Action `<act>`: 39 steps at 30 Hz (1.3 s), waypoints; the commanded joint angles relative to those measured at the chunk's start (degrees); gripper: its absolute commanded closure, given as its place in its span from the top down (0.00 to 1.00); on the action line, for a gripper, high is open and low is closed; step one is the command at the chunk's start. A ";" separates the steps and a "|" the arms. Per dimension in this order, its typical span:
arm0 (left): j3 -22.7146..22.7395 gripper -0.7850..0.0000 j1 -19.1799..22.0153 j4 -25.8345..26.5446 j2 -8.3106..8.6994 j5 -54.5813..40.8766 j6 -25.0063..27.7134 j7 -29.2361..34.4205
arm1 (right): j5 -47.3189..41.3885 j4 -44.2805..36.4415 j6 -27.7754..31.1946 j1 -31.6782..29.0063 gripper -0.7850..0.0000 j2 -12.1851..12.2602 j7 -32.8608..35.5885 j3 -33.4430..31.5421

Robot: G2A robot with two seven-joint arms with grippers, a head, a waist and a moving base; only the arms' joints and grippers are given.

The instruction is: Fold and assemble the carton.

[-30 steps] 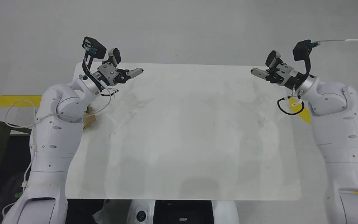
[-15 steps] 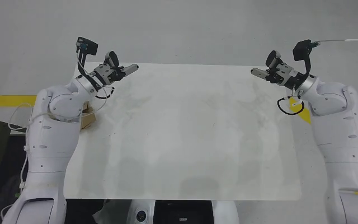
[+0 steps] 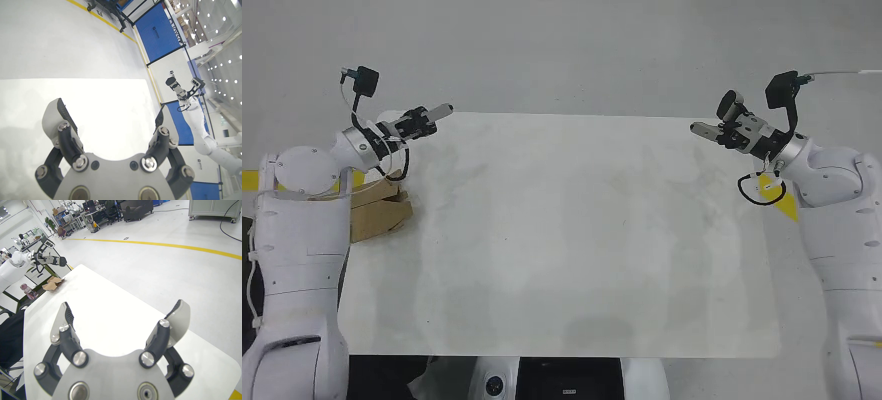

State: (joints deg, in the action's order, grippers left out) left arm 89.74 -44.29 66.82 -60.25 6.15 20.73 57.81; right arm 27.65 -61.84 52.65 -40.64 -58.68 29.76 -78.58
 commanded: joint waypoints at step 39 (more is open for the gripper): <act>9.47 1.00 17.97 -42.81 11.76 14.53 1.17 4.50 | 0.00 0.00 0.00 0.00 1.00 0.00 0.00 0.00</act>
State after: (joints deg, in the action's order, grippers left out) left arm 99.25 -26.52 24.48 -48.70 20.26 21.99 62.71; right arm 27.65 -61.84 52.65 -40.64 -58.68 29.76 -78.58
